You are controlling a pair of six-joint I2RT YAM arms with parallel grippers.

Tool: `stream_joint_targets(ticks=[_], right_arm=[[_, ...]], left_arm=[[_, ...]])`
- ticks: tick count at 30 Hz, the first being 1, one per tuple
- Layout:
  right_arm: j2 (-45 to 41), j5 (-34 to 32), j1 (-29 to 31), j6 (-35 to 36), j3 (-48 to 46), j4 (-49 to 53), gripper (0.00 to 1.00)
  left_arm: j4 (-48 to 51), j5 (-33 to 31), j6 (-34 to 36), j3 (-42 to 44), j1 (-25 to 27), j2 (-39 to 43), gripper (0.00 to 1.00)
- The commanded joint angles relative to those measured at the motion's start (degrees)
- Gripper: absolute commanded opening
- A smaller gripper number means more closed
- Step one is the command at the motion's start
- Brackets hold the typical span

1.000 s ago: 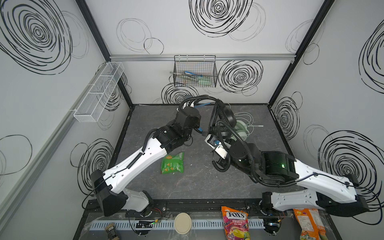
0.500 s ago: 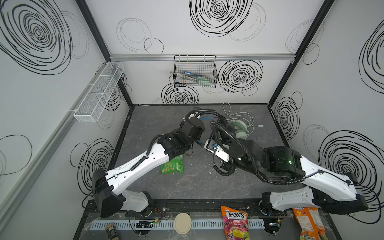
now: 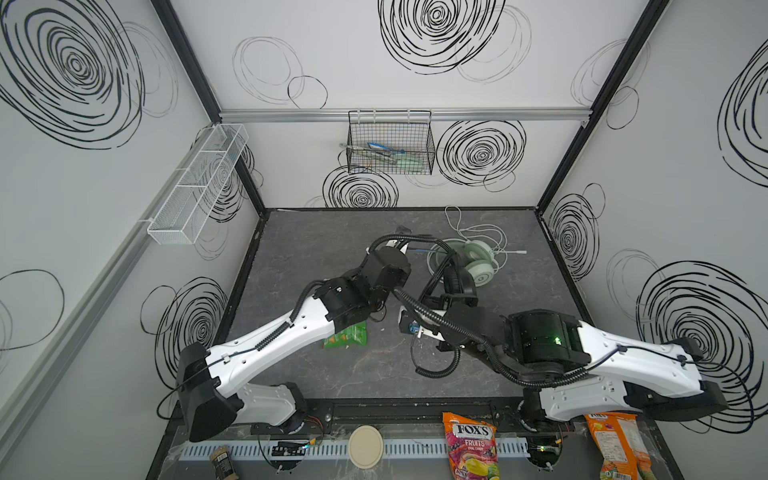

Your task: Wrap the headphones

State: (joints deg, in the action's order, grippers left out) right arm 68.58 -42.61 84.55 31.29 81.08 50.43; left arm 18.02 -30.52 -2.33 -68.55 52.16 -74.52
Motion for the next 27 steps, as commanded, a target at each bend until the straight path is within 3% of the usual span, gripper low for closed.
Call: stream_joint_targets(ticks=[1,7,14,22,27], right_arm=[[-5.43,-11.42,0.09,8.13,1.07,-10.26,0.0],[-9.91,-9.13,-1.66,3.62,0.28,-9.14,0.02],[-15.27,-1.87,-8.71,-2.61,-6.18,-9.39,0.05],[-18.18,10.42,-23.41,-3.69,-17.24,-14.99,0.03],[-17.54,20.75,-33.85,-7.3,-24.85,-22.44,0.02]], left_arm=[[0.97,8.51,5.48,2.95,0.26,2.79,0.0],[0.42,13.76,2.68,4.06,-0.71,4.97,0.0],[-0.18,19.04,0.95,2.91,-1.8,6.16,0.0],[-2.03,21.09,-0.84,3.39,-2.09,5.29,0.0],[-7.5,25.02,-6.4,7.16,-4.33,1.68,0.0]])
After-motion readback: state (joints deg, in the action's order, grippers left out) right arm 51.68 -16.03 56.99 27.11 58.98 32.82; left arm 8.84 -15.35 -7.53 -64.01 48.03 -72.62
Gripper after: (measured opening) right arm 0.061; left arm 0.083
